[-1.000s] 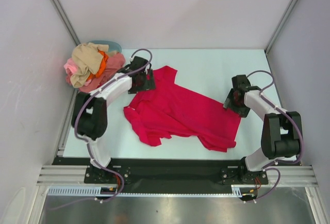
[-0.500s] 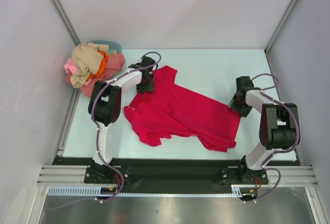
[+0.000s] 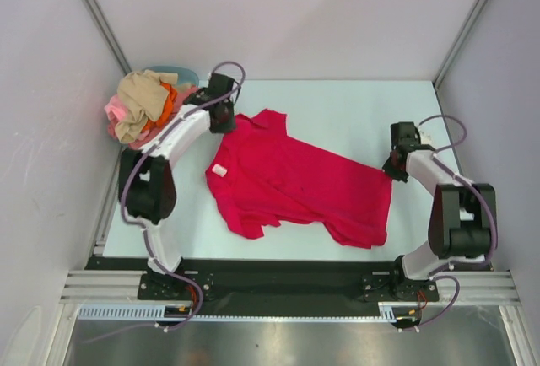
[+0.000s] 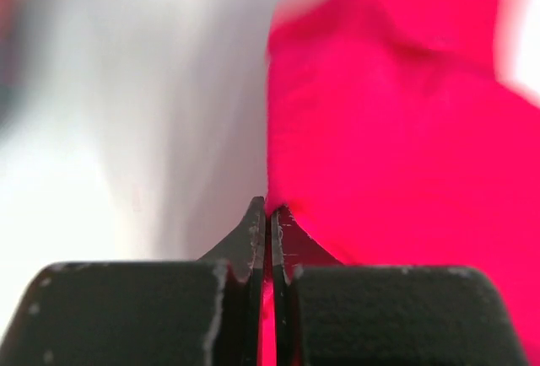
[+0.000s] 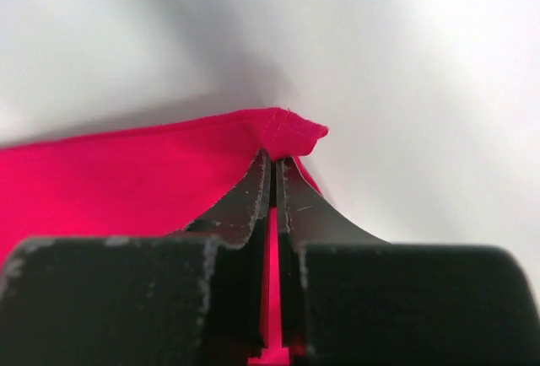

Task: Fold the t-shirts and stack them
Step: Flatten the tshirt out

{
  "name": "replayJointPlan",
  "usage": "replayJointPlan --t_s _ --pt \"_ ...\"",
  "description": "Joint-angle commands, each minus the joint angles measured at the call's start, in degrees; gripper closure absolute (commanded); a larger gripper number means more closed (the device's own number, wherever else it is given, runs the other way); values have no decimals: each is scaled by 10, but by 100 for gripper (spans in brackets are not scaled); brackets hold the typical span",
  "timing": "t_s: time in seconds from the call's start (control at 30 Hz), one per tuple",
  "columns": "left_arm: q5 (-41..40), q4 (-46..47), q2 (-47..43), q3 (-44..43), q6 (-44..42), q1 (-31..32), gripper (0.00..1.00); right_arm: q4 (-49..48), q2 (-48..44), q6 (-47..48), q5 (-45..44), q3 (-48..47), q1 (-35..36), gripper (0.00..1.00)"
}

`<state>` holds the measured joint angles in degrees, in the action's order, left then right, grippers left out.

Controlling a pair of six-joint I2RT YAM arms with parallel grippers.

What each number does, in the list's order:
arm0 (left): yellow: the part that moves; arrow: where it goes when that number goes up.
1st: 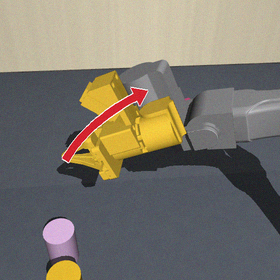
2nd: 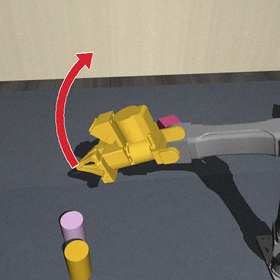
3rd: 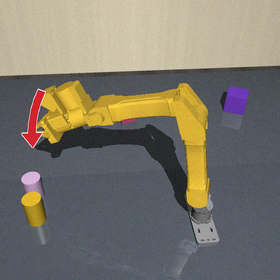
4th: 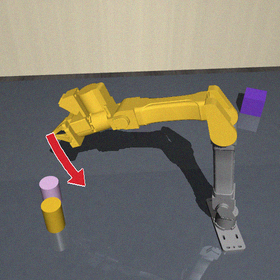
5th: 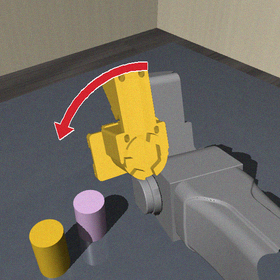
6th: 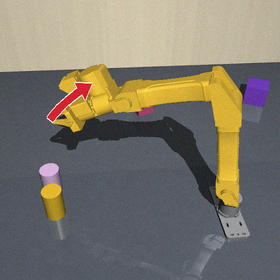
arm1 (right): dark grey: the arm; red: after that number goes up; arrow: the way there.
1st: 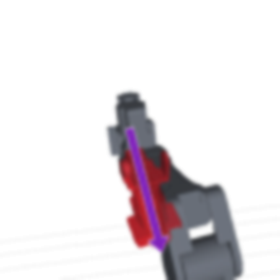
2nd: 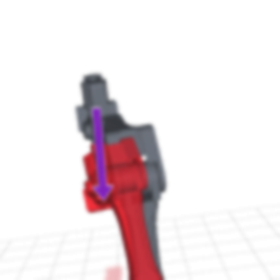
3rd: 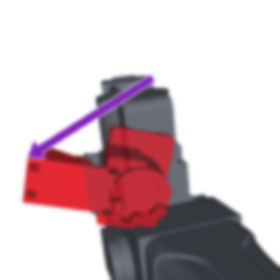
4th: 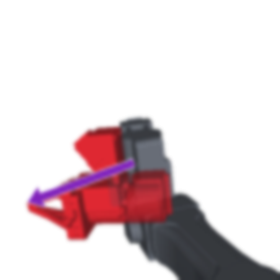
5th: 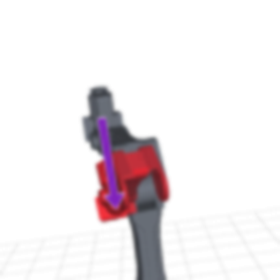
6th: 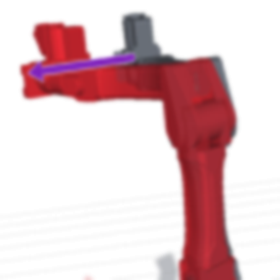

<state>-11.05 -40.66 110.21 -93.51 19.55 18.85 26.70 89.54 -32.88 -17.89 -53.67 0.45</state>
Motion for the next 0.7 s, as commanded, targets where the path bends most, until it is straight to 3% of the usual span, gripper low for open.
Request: replayJointPlan --t_s 0.0,0.17,0.47,0.67 --pt "-14 18 -161 -7 -42 -1 100 -9 -129 32 -43 -20 0 100" --pt "18 58 -309 19 -75 -1 100 8 -312 71 -41 -80 0 100" --pt "95 149 -635 81 -122 -1 100 64 -487 110 -15 -261 -1 100" --pt "96 147 -724 42 -123 -1 100 71 -576 106 13 -304 1 100"
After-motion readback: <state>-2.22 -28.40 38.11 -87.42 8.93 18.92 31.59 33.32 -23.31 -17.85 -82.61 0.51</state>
